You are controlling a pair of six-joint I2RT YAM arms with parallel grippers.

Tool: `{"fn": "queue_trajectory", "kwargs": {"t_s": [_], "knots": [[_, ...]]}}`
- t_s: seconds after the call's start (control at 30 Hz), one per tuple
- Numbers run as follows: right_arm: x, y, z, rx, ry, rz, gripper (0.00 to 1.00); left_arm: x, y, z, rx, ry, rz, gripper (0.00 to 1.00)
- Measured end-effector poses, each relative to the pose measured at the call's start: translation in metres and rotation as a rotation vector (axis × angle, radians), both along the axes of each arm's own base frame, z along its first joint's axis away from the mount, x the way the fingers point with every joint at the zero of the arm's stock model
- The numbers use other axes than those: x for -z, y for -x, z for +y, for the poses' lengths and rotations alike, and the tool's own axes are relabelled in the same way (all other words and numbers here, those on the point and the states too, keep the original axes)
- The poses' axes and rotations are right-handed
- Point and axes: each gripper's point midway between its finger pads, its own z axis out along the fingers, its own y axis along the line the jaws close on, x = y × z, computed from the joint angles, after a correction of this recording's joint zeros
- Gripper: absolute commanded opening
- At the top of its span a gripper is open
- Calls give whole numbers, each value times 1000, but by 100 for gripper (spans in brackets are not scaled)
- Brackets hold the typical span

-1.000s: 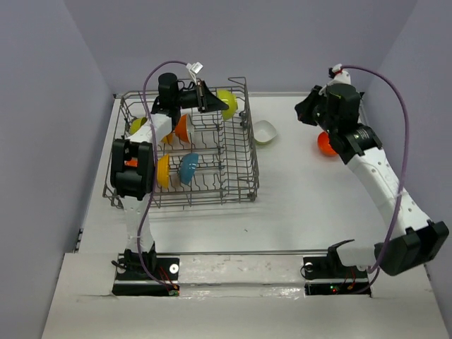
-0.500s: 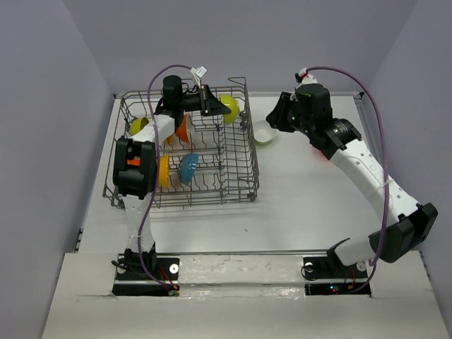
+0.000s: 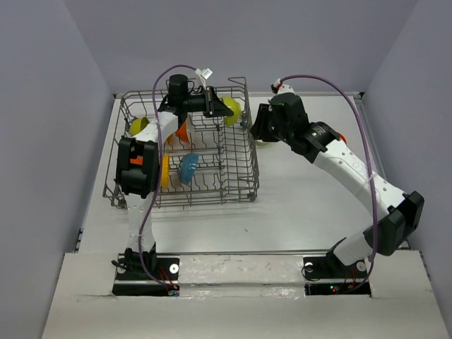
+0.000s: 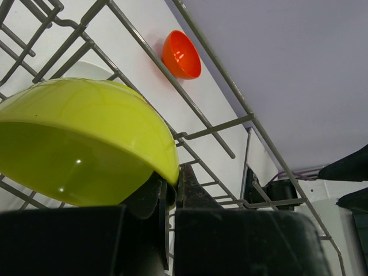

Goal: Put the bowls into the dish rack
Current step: Place the upside down bowl on the dish rack.

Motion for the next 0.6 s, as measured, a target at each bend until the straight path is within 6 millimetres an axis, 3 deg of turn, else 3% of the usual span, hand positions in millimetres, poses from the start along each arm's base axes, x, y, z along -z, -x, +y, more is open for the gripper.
{"fn": "queue_trajectory", "kwargs": {"t_s": [0.23, 0.6], "knots": [[27, -3, 6, 30, 82, 47, 42, 4, 2, -4, 7, -6, 10, 0], [31, 1, 5, 48, 109, 51, 42, 4, 2, -4, 7, -6, 11, 0]]}}
